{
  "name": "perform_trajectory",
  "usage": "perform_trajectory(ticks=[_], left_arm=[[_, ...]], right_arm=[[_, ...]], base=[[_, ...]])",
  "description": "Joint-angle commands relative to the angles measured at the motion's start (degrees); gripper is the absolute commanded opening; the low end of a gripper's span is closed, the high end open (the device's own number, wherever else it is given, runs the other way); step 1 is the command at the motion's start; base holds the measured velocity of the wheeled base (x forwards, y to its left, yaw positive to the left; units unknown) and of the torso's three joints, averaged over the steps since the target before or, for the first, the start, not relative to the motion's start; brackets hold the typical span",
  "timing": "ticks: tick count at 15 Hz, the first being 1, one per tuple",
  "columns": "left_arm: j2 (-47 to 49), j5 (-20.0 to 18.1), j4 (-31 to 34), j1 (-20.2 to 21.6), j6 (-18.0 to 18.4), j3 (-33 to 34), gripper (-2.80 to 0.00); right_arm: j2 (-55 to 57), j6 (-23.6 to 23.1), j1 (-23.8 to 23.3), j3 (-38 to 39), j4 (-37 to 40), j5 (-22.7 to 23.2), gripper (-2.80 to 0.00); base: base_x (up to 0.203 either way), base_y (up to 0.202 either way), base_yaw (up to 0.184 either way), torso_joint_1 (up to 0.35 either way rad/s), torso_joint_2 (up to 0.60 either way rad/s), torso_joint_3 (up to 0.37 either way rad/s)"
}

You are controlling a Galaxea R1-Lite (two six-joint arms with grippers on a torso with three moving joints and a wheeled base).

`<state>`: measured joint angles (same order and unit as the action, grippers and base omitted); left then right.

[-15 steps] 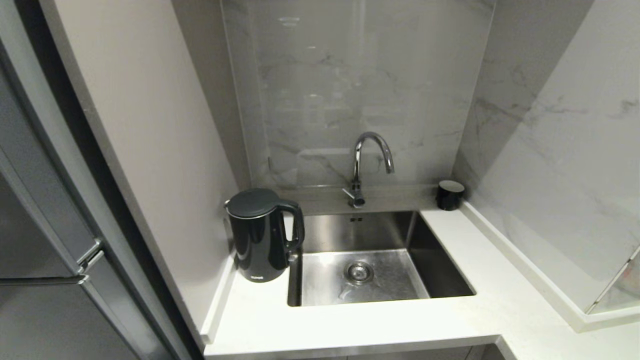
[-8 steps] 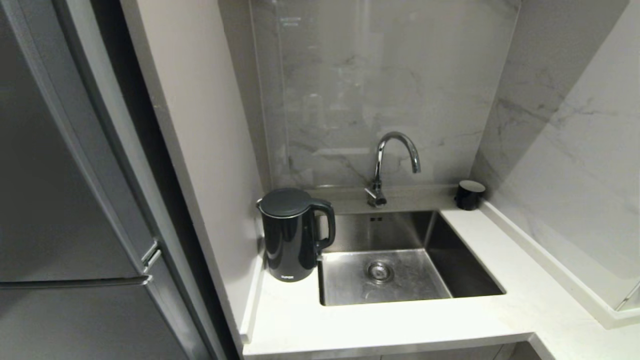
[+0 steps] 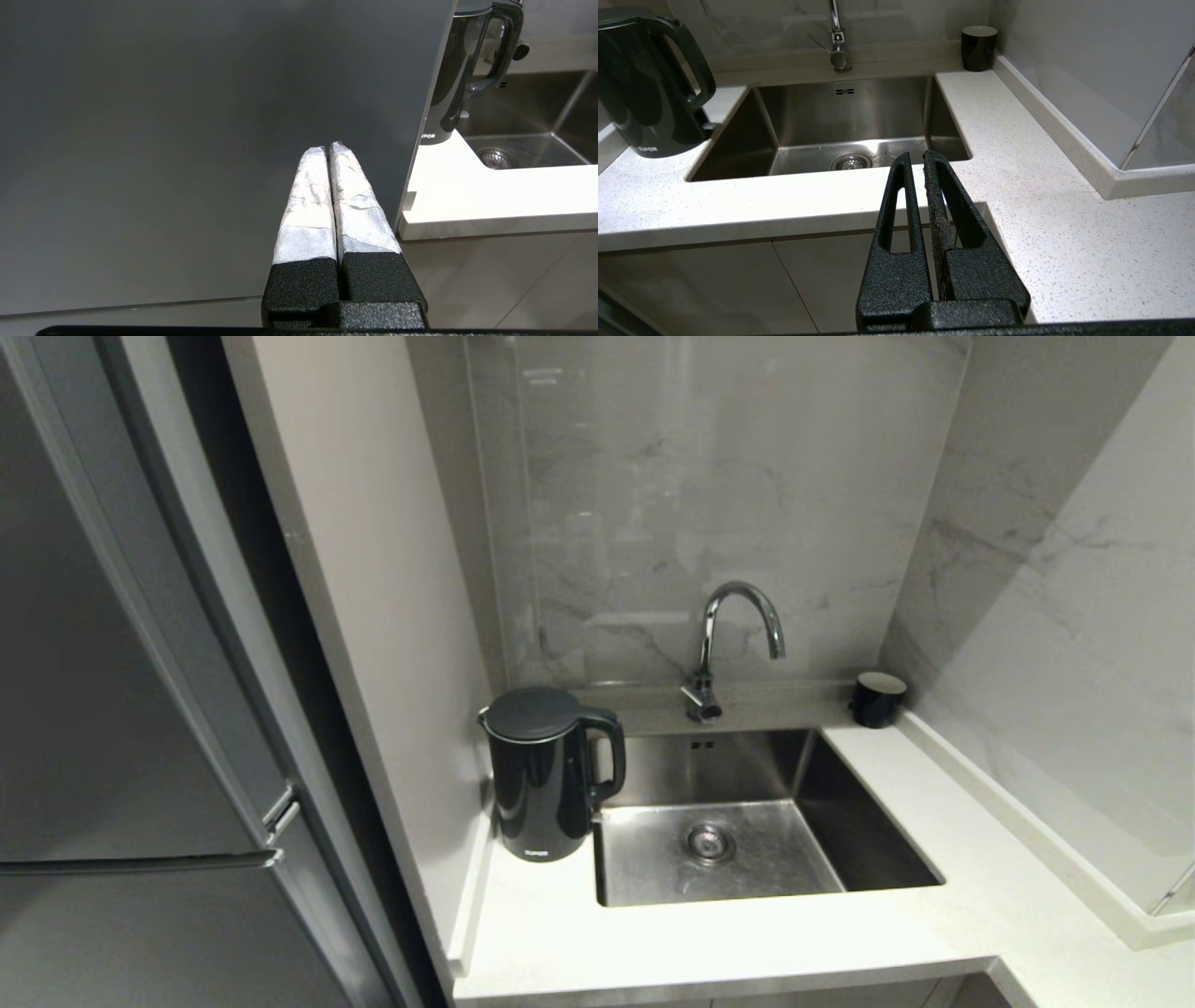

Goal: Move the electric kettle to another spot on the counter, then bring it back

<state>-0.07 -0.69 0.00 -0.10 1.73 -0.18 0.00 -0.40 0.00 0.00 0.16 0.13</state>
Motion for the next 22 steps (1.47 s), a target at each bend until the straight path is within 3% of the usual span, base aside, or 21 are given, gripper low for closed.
perform_trajectory(ticks=[1, 5, 10, 22], left_arm=[[0.07, 0.05, -0.09, 0.01, -0.13, 0.01, -2.8], [0.07, 0.16, 0.0, 0.01, -0.68, 0.01, -2.8], [0.07, 0.25, -0.05, -0.04, -0.76, 0.01, -2.8], [0.07, 0.33, 0.0, -0.08, -0.76, 0.01, -2.8]], right_arm=[[0.0, -0.04, 0.0, 0.0, 0.02, 0.04, -2.8], [0.0, -1.78, 0.0, 0.0, 0.28, 0.22, -2.8], [0.04, -0.48, 0.0, 0.0, 0.19, 0.19, -2.8], [0.09, -0.13, 0.0, 0.0, 0.19, 0.13, -2.8]], base=[[0.0, 0.0, 0.0, 0.0, 0.0, 0.0], [0.0, 0.0, 0.0, 0.0, 0.0, 0.0], [0.0, 0.0, 0.0, 0.0, 0.0, 0.0], [0.0, 0.0, 0.0, -0.098, 0.25, 0.143]])
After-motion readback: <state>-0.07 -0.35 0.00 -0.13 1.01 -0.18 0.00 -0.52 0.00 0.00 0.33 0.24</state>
